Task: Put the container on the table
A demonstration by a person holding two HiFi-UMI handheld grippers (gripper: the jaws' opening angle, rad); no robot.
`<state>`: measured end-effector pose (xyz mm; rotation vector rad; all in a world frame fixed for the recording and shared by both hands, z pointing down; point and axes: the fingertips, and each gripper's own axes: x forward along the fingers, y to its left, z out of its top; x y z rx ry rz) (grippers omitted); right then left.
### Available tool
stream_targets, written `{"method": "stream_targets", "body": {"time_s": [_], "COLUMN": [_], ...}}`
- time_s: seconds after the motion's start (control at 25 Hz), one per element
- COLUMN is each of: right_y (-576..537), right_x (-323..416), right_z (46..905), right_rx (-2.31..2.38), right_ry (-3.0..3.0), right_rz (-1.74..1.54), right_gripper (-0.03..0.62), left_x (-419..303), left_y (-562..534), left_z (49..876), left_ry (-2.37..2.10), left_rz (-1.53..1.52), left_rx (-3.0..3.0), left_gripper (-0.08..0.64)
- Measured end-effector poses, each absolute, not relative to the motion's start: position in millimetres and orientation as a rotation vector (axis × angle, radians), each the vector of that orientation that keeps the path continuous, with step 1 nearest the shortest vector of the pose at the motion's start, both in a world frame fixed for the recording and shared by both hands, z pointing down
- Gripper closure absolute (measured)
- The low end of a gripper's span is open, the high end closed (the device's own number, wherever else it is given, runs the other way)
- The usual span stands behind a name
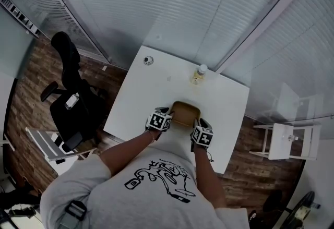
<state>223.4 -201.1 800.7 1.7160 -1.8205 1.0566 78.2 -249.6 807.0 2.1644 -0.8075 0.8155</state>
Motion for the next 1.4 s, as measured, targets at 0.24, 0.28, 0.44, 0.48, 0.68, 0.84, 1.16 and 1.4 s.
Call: {"method": "stream_targets", "body": {"time_s": [0.24, 0.28, 0.44, 0.48, 0.68, 0.84, 1.16, 1.4], "right_y": [-211, -212, -217, -218, -219, -214, -195, -180], "right_x": [230, 229, 224, 222, 212, 209, 187, 174], "right_z": [750, 739, 691, 678, 610, 556, 459, 400], "right_rx": [1.764, 1.765, 1.777, 1.781, 1.771, 1.791, 1.773, 1.771], "right_ry": [-1.909, -1.934, -2.033, -2.057, -2.172, -2.245, -2.392, -2.444], "right_rz": [0.901, 0.87, 0.749, 0.723, 0.565, 0.461, 0.301, 0.202], "right_gripper": [0.512, 0.512, 0.512, 0.513, 0.524, 0.529, 0.532, 0.534], "left_x": [75, 78, 88, 90, 98, 101, 99, 91], "left_y": [-256, -256, -256, -257, -255, -252, -234, -221], "left_z": [767, 758, 718, 705, 635, 586, 499, 439], "left_ry": [-0.846, -0.836, -0.805, -0.803, -0.774, -0.738, -0.655, -0.642], "left_rz": [0.724, 0.702, 0.619, 0.601, 0.479, 0.365, 0.185, 0.085], "left_rx": [2.229, 2.247, 2.344, 2.382, 2.54, 2.6, 2.688, 2.77], "left_gripper": [0.431, 0.431, 0.433, 0.437, 0.473, 0.489, 0.517, 0.531]}}
